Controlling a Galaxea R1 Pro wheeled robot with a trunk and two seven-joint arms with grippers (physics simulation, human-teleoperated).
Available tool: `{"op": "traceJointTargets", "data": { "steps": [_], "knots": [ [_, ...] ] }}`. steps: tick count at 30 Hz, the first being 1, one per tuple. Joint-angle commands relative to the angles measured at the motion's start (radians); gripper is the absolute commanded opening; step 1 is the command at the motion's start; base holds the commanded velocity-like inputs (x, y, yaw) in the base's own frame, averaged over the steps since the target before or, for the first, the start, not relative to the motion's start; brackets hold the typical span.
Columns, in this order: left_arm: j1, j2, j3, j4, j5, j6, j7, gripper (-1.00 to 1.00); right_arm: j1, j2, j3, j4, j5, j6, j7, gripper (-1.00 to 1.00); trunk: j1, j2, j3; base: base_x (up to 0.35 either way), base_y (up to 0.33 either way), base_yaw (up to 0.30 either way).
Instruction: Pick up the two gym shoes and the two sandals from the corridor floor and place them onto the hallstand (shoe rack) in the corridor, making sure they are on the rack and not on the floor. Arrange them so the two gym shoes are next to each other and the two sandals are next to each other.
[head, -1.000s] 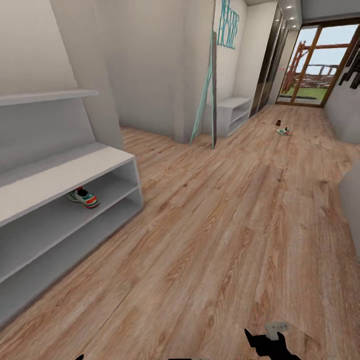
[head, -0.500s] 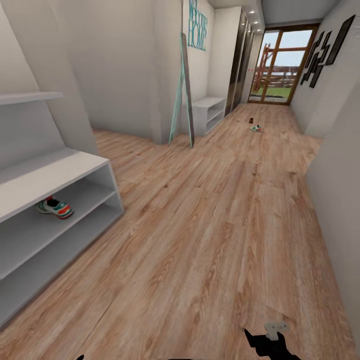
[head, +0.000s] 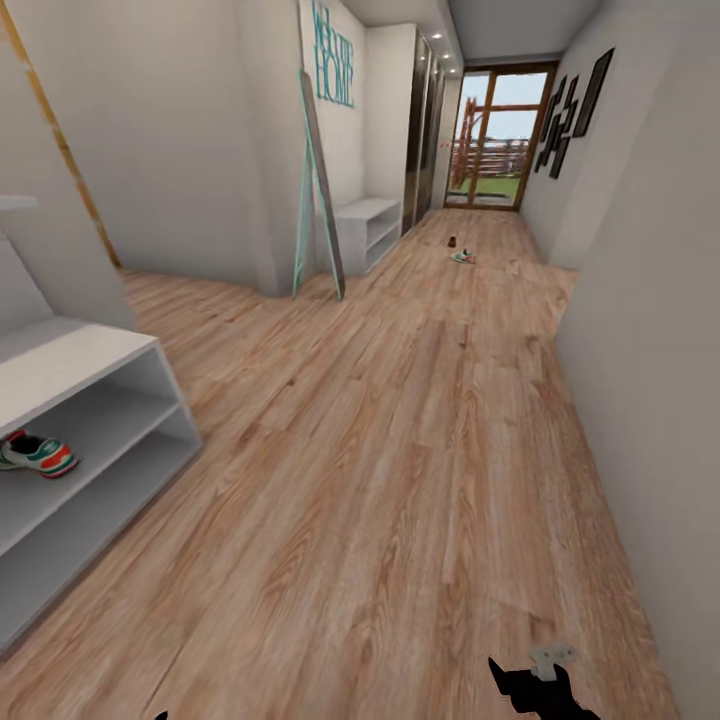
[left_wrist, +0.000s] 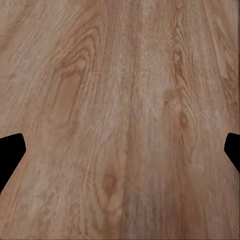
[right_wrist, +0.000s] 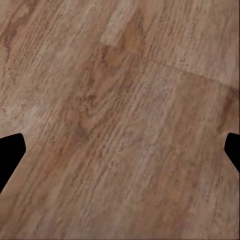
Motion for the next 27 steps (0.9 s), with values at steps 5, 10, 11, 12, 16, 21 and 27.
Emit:
{"op": "traceJointTargets", "data": {
  "steps": [5,10,11,12,16,21,27],
  "knots": [
    [-0.001,0.0,0.003,0.002,0.003,-0.001,-0.007,1.0,-0.001,0.0,0.008,0.001,-0.011,-0.003,0.004,1.0,0.0,0.0,0.003,0.303,0.0,-0.281],
    [-0.001,0.0,0.003,0.002,0.003,-0.001,-0.007,1.0,-0.001,0.001,0.008,0.001,-0.011,-0.003,0.005,1.0,0.0,0.0,0.008,0.327,0.0,-0.281],
    [-0.001,0.0,0.003,0.003,0.003,-0.001,-0.007,1.0,-0.001,0.001,0.008,0.001,-0.011,-0.003,0.005,1.0,0.0,0.0,0.008,0.333,0.0,-0.28],
    [-0.001,-0.001,0.003,0.003,0.003,-0.001,-0.007,1.0,-0.001,0.001,0.008,0.001,-0.011,-0.003,0.005,1.0,0.0,0.0,0.009,0.335,0.0,-0.28],
    [-0.001,0.0,0.003,0.004,0.004,-0.001,-0.007,1.0,-0.001,0.002,0.008,0.001,-0.011,-0.003,0.004,1.0,0.0,0.0,0.013,0.337,0.0,-0.28],
    [-0.001,0.0,0.003,0.004,0.004,-0.001,-0.007,1.0,-0.001,0.002,0.008,0.001,-0.01,-0.003,0.004,1.0,0.0,0.0,0.017,0.337,0.0,-0.278],
    [-0.001,0.0,0.004,0.004,0.005,-0.001,-0.007,1.0,-0.001,0.003,0.009,0.001,-0.01,-0.003,0.005,1.0,0.0,0.0,0.021,0.338,0.0,-0.213]
  ]
}}
